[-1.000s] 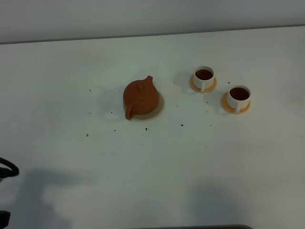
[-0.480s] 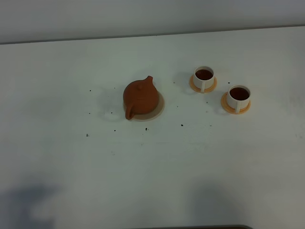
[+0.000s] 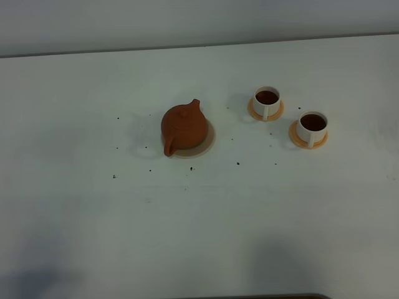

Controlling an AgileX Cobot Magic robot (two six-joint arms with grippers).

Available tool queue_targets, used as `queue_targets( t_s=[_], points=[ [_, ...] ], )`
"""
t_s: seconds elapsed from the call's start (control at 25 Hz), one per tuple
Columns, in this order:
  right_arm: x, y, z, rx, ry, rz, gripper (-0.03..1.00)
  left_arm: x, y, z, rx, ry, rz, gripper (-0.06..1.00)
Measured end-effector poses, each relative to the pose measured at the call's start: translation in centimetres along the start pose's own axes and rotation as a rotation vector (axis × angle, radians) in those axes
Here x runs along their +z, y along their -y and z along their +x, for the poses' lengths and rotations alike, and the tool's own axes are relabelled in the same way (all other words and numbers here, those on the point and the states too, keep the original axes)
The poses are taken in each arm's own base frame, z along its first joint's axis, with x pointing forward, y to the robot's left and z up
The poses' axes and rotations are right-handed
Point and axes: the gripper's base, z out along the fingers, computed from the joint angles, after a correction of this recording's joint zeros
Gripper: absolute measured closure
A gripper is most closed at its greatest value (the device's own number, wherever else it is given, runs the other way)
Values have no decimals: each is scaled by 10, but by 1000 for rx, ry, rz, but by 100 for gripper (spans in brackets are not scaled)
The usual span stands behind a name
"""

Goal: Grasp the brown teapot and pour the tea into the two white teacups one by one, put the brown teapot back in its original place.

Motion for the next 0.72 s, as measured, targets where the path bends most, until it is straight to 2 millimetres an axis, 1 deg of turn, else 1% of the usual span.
queue_targets(
  t_s=[0.72],
  points=[
    [0, 0, 0, 0, 0, 0, 73, 0, 0, 0, 18, -1, 26, 62]
  ],
)
